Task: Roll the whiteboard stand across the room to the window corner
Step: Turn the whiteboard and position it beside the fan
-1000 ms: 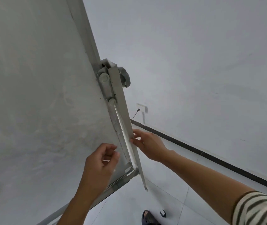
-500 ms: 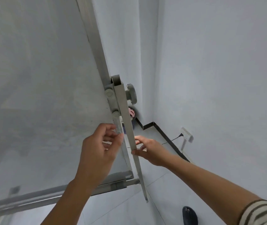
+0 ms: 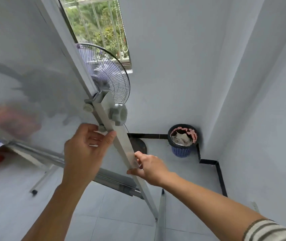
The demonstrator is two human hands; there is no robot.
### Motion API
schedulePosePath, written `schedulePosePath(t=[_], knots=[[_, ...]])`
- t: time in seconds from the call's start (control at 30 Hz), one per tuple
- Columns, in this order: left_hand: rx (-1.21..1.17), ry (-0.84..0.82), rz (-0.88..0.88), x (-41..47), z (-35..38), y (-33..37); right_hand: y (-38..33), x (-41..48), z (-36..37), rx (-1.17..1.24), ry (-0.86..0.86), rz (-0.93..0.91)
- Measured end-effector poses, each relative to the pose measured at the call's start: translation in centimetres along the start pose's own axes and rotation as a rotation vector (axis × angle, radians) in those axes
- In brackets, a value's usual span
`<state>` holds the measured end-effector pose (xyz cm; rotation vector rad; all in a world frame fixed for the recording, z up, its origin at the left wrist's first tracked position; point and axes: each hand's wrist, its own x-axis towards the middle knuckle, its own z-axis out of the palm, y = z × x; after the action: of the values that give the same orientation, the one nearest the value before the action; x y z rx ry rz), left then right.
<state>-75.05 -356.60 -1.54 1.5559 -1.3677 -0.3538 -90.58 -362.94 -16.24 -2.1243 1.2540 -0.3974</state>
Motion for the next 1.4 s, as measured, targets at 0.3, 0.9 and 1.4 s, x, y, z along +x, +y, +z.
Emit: schedulePosePath(t=[0.3, 0.9, 1.4], knots=[[0.149, 0.197, -0.059, 5.6, 1.2, -0.4, -0.2, 8.9, -0.1, -0.062, -0.114, -0.131], [0.022, 0.145, -0.039, 19.4, 9.7, -3.0, 7.3, 22.0, -6.4, -0.045, -0.114, -0.177], [0.124, 0.197, -0.055, 26.3, 21.1, 0.9, 15.2, 27.5, -15.1, 0.049, -0.186, -0.122]])
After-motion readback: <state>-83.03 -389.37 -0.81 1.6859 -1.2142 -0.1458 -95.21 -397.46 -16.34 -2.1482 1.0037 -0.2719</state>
